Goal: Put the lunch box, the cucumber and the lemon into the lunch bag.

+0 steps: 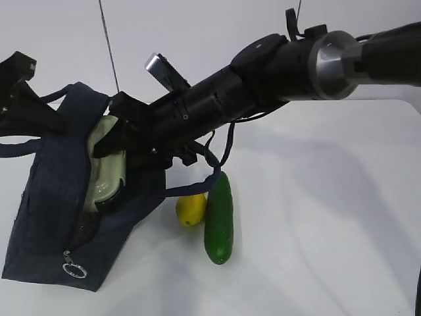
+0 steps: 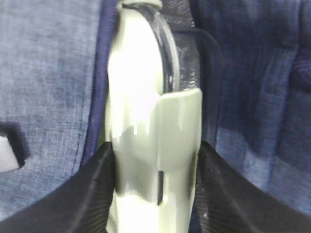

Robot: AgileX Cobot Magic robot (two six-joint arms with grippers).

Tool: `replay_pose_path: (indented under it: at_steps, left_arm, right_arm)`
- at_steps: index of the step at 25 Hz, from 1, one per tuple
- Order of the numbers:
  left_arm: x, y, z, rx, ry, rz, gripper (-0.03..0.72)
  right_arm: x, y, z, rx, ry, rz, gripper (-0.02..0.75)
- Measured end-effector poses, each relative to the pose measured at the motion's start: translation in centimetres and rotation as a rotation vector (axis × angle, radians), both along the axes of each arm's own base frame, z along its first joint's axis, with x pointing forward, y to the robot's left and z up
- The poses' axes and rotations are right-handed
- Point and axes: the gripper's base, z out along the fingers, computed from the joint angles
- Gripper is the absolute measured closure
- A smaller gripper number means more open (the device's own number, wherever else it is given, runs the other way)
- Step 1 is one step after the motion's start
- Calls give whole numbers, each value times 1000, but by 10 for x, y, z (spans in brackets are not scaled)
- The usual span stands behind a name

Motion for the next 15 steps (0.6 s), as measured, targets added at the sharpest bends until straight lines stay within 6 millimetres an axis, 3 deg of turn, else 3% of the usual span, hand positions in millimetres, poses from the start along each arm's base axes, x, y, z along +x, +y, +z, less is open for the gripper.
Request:
replay_pose_path:
  at_steps: [15]
  left_arm:
    - [-2, -4, 3, -53, 4, -32, 687]
  right_arm:
    - [-2, 4, -6, 17, -70, 79, 390]
